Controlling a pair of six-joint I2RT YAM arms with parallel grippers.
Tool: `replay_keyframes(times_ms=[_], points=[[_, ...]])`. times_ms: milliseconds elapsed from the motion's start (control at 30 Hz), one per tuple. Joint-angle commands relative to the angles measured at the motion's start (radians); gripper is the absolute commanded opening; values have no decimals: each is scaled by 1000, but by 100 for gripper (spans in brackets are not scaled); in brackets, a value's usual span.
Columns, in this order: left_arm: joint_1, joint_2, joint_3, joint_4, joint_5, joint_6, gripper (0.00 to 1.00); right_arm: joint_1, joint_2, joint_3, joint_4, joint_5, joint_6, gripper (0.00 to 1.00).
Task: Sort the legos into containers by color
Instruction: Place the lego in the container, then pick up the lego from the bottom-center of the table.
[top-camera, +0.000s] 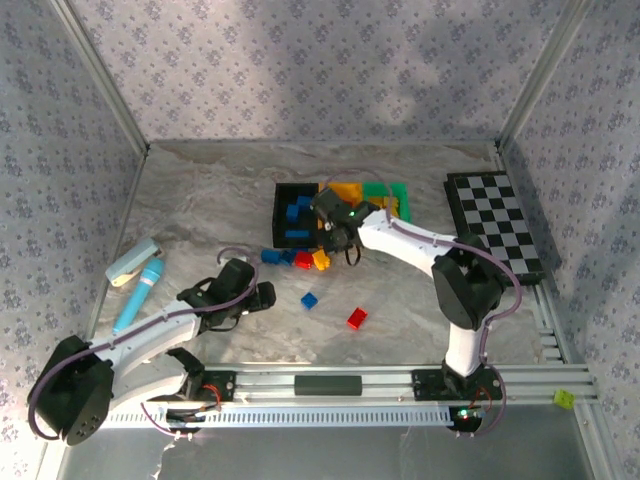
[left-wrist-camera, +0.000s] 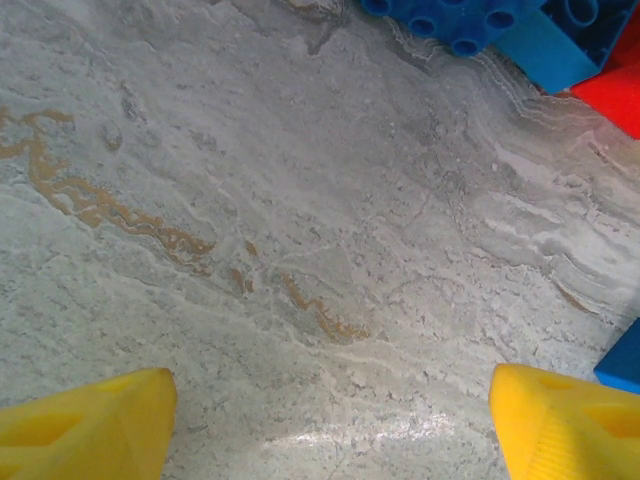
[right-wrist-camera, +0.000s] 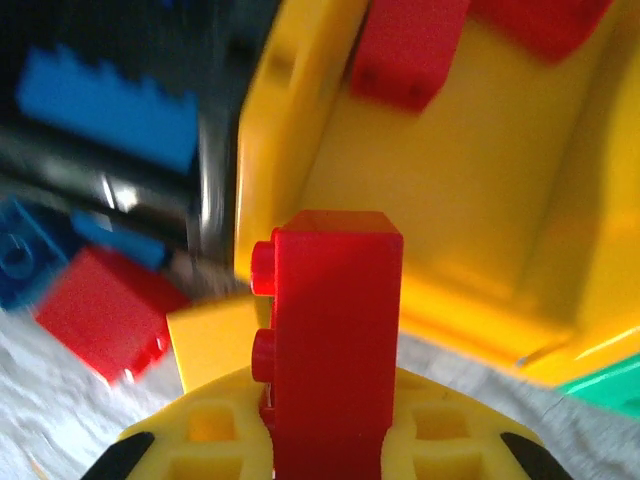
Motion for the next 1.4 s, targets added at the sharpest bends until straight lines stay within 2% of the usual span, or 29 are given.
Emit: replay_keyframes(times_ms=[0,100,200,433,633,733,933,1067,1233,1367], points=[[6,3,14,6,24,-7,81,-56,33,98,-15,6,-45,27],[7,-10,15,-13,28,-11,81,-88,77,151,-14,1,-51,52],[6,-34,9,-38,20,-11,81,-85,56,126,-2,-8,-56,57],[9,-58,-29,-17,-11,-21,81,-50,-95,-97,30,-50,-32,57],[8,26,-8,50,-9,-2,82,9,-309,-359,6,-74,78,56],[9,85,21,78,-3,12,81,39,-377,-447,-14,-136,152,56],[7,191,73,128,32,26,81,143,-412,-517,-93,-142,276,58],[5,223,72,166,43,21,81,201,-411,-564,-76,-144,366,64],[4,233,58,185,46,12,81,231,-413,-597,-90,-108,443,67],[5,239,59,182,42,17,81,236,-382,-615,-26,-148,470,69]])
